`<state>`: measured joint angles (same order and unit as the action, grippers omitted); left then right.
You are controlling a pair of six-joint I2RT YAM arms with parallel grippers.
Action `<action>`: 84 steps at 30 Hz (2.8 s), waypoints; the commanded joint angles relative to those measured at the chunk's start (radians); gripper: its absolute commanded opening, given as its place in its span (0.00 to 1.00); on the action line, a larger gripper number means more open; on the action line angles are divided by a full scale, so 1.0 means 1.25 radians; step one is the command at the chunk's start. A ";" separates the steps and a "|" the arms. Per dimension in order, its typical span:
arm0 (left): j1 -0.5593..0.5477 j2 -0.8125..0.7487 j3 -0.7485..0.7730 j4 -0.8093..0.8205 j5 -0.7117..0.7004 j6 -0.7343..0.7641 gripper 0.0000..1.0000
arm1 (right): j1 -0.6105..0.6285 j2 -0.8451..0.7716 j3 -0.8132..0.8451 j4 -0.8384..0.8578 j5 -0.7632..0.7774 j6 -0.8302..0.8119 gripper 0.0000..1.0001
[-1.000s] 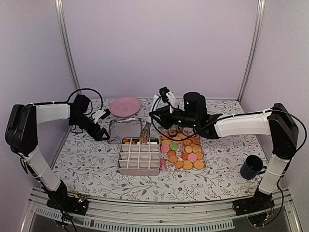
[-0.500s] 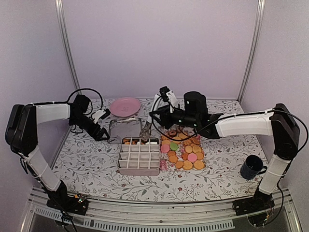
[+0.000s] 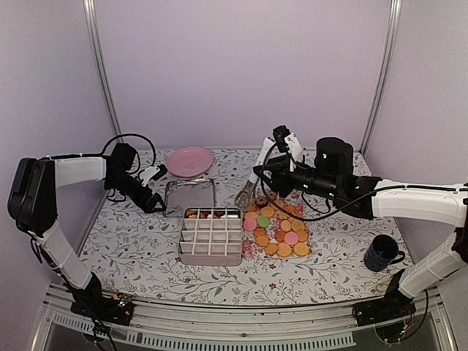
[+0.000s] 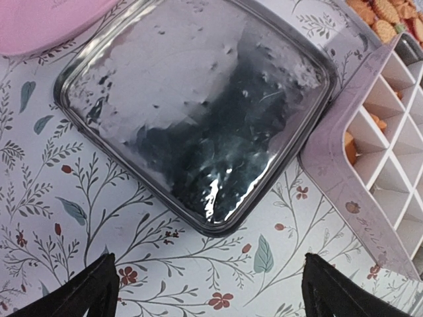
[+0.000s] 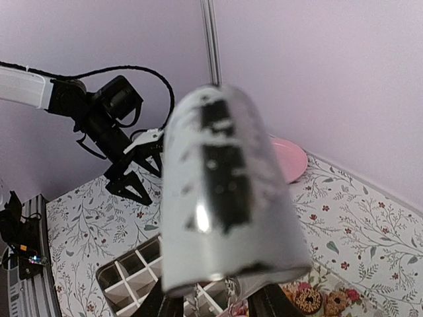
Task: Pack the cookies
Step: Pick up the fake cookies from the plate, then place the fake cookies in the empty pocket of the box.
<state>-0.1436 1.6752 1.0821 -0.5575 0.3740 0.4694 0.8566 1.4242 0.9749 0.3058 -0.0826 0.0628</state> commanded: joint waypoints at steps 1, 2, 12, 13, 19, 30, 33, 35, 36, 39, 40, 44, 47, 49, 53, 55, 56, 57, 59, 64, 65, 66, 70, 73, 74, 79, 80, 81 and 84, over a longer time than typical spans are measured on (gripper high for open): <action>0.004 -0.011 0.022 0.010 0.007 -0.007 0.97 | 0.003 -0.065 -0.073 -0.055 0.026 0.007 0.34; 0.003 -0.011 0.023 0.009 0.007 -0.008 0.97 | 0.002 -0.076 -0.085 -0.058 0.026 0.012 0.35; 0.000 -0.014 0.031 0.000 0.010 -0.012 0.97 | 0.013 -0.093 -0.160 -0.084 0.024 0.042 0.38; -0.001 -0.014 0.031 -0.002 0.009 -0.012 0.97 | 0.014 -0.092 -0.161 -0.082 0.023 0.045 0.38; -0.001 -0.015 0.033 -0.002 0.007 -0.010 0.97 | 0.018 -0.072 -0.157 -0.071 0.040 0.034 0.40; -0.001 -0.011 0.035 -0.002 0.010 -0.009 0.97 | 0.028 -0.025 -0.171 -0.051 0.082 0.017 0.40; -0.001 -0.010 0.037 -0.002 0.008 -0.009 0.97 | 0.032 -0.020 -0.182 -0.044 0.081 0.024 0.40; -0.001 -0.010 0.038 -0.002 0.008 -0.009 0.97 | 0.036 -0.017 -0.187 -0.042 0.082 0.029 0.39; -0.001 -0.010 0.040 -0.002 0.010 -0.009 0.97 | 0.037 -0.016 -0.190 -0.042 0.083 0.031 0.39; -0.002 -0.013 0.043 -0.003 0.025 -0.011 0.97 | 0.040 -0.018 -0.204 -0.039 0.090 0.038 0.38; -0.001 -0.012 0.045 -0.003 0.025 -0.012 0.97 | 0.039 -0.019 -0.206 -0.037 0.091 0.038 0.37; -0.002 -0.005 0.050 -0.009 0.020 -0.011 0.97 | 0.039 -0.032 -0.203 -0.041 0.089 0.039 0.25; -0.003 -0.004 0.053 -0.010 0.021 -0.011 0.96 | 0.040 -0.052 -0.185 -0.050 0.092 0.037 0.12; -0.003 -0.003 0.055 -0.010 0.023 -0.012 0.96 | 0.039 -0.065 -0.167 -0.065 0.093 0.034 0.06; -0.004 0.000 0.056 -0.010 0.021 -0.011 0.96 | 0.039 -0.082 -0.132 -0.083 0.093 0.024 0.00; -0.003 -0.001 0.057 -0.010 0.018 -0.010 0.96 | 0.039 -0.088 -0.113 -0.087 0.092 0.017 0.00; -0.003 -0.001 0.056 -0.010 0.017 -0.009 0.96 | 0.039 -0.090 -0.102 -0.088 0.094 0.014 0.00; -0.003 -0.003 0.055 -0.009 0.017 -0.008 0.96 | 0.039 -0.091 -0.088 -0.087 0.095 0.009 0.00; -0.003 -0.004 0.051 -0.009 0.015 -0.007 0.96 | 0.039 -0.082 -0.059 -0.081 0.097 -0.005 0.00; -0.004 -0.011 0.043 -0.009 0.012 -0.007 0.96 | 0.040 -0.017 0.019 -0.032 0.087 -0.033 0.04; -0.003 -0.013 0.041 -0.008 0.012 -0.006 0.96 | 0.039 0.002 0.036 -0.020 0.086 -0.037 0.04; -0.004 -0.016 0.039 -0.007 0.012 -0.006 0.96 | 0.039 0.023 0.052 -0.008 0.083 -0.039 0.04; -0.003 -0.024 0.032 -0.006 0.009 -0.003 0.96 | 0.039 0.115 0.118 0.030 0.079 -0.042 0.06; -0.002 -0.031 0.026 -0.005 0.005 0.003 0.96 | 0.039 0.163 0.141 0.051 0.077 -0.071 0.07; -0.002 -0.033 0.023 -0.003 0.004 0.004 0.96 | 0.040 0.177 0.147 0.056 0.075 -0.072 0.07; -0.003 -0.031 0.020 -0.001 0.007 0.003 0.96 | 0.039 0.221 0.156 0.077 0.072 -0.068 0.09; -0.002 -0.031 0.020 -0.001 0.008 0.002 0.96 | 0.038 0.226 0.156 0.082 0.072 -0.067 0.09; -0.002 -0.031 0.020 0.000 0.008 0.002 0.96 | 0.039 0.230 0.156 0.085 0.070 -0.065 0.10; -0.003 -0.030 0.020 0.001 0.008 0.002 0.96 | 0.038 0.238 0.156 0.094 0.059 -0.059 0.13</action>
<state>-0.1440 1.6588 1.1168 -0.5621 0.3801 0.4637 0.9012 1.7138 1.1275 0.3374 0.0124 -0.0158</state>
